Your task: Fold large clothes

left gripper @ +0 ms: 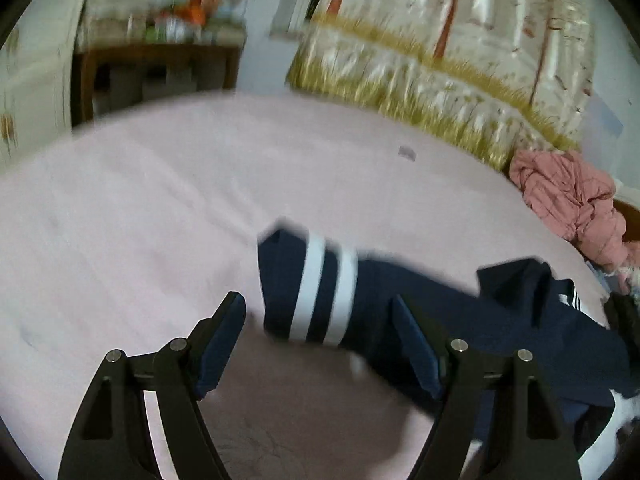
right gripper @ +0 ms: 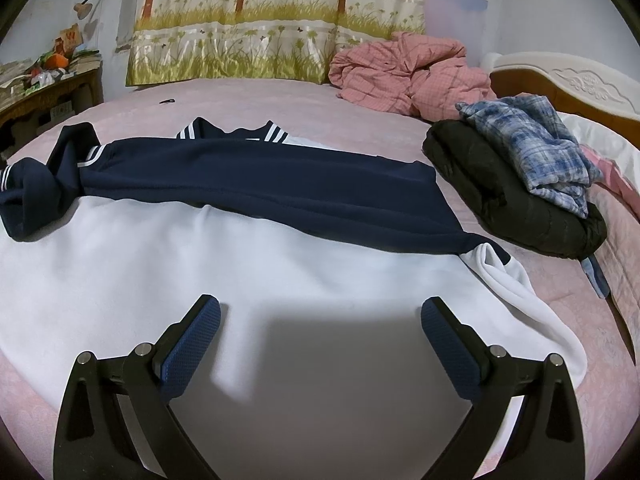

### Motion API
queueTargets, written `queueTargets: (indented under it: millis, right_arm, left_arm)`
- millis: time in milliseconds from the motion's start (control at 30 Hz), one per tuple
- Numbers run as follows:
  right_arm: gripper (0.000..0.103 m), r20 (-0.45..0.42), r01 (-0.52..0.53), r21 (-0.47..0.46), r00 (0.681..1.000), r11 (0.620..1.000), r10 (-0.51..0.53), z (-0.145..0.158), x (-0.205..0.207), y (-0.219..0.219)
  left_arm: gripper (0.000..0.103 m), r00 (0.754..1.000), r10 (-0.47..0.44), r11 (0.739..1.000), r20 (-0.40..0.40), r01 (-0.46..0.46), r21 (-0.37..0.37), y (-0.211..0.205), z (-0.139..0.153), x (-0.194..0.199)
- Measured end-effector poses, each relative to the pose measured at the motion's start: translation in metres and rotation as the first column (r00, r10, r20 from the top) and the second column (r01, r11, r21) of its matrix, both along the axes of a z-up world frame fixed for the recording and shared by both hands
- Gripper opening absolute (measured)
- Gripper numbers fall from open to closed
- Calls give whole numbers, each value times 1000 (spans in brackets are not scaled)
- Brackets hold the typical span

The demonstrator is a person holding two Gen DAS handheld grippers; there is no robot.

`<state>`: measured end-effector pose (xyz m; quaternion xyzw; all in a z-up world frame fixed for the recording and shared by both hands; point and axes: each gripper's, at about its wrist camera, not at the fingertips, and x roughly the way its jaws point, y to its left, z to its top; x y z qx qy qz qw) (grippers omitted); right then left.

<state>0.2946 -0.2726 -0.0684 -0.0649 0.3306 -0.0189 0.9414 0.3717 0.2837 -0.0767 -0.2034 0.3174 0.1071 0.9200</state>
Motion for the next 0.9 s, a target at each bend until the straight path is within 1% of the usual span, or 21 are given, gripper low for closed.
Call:
queueTargets:
  millis: [33, 67, 100, 133, 200, 233, 267, 300, 367, 400, 433, 500, 533, 600, 633, 667, 700, 767, 800, 867, 900]
  right_arm:
    - [100, 0, 1, -3, 1000, 1000, -1, 0, 0, 1]
    - [100, 1, 1, -6, 1000, 1000, -1, 0, -1, 1]
    - [100, 3, 2, -7, 1000, 1000, -2, 0, -1, 1]
    - [100, 4, 2, -8, 1000, 1000, -2, 0, -1, 1]
    - [100, 2, 1, -2, 1000, 1000, -1, 0, -1, 1]
    - [100, 1, 1, -4, 1000, 1000, -1, 0, -1, 1]
    - [100, 2, 1, -2, 1000, 1000, -1, 0, -1, 1]
    - [100, 3, 1, -3, 1000, 1000, -1, 0, -1, 1]
    - [100, 4, 1, -4, 1000, 1000, -1, 0, -1, 2]
    - [100, 3, 1, -5, 1000, 1000, -1, 1, -1, 2]
    - [100, 3, 1, -4, 1000, 1000, -1, 1, -1, 2]
    - [100, 4, 2, -3, 1000, 1000, -2, 1, -2, 2]
    - [100, 6, 2, -3, 1000, 1000, -2, 1, -1, 1]
    - [100, 14, 7, 3, 1000, 1000, -7, 3, -3, 1]
    - [100, 19, 10, 6, 1000, 1000, -10, 4, -3, 1]
    - [100, 23, 13, 11, 1000, 1000, -13, 5, -4, 0]
    - [100, 27, 16, 16, 1000, 1000, -16, 5, -5, -1]
    - [100, 36, 21, 29, 999, 999, -22, 7, -6, -3]
    - [100, 41, 23, 36, 999, 999, -25, 8, -7, -5]
    - [100, 53, 25, 56, 998, 998, -28, 10, -8, -8]
    - [100, 64, 27, 70, 997, 997, -32, 12, -10, -11]
  left_arm:
    - [73, 1000, -9, 999, -12, 8, -50, 6, -6, 5]
    - [67, 1000, -16, 996, -8, 15, -84, 10, -9, 6]
    - [60, 1000, -16, 996, -1, 16, -86, 9, -10, 5]
    - [53, 1000, -26, 997, 10, 27, -69, 7, -8, 4]
    - [17, 998, -47, 999, 48, 47, 0, -9, 2, -3]
    - [17, 995, -52, 997, 88, 47, 65, -23, 15, -13]
    - [15, 991, -58, 994, 125, 46, 97, -34, 25, -21]
    - [15, 982, -78, 993, 174, 61, 97, -47, 37, -32]
    - [15, 961, -134, 990, 244, 119, 76, -72, 58, -51]
    - [15, 950, -162, 986, 266, 145, 83, -86, 69, -59]
    - [15, 933, -208, 977, 294, 182, 113, -109, 83, -72]
    - [15, 903, -274, 960, 331, 234, 154, -144, 99, -90]
    - [15, 879, -325, 945, 350, 285, 161, -169, 106, -99]
    - [15, 851, -385, 923, 357, 354, 151, -202, 112, -107]
    - [15, 832, -429, 903, 351, 405, 144, -226, 112, -107]
    - [15, 818, -462, 886, 343, 440, 143, -243, 110, -107]
    - [15, 801, -504, 863, 322, 485, 144, -266, 102, -106]
    - [15, 790, -550, 835, 273, 530, 147, -298, 88, -106]
    - [15, 785, -571, 821, 242, 554, 140, -314, 75, -105]
    - [15, 777, -597, 802, 199, 582, 134, -333, 55, -106]
    - [15, 778, -604, 797, 172, 589, 136, -340, 44, -107]
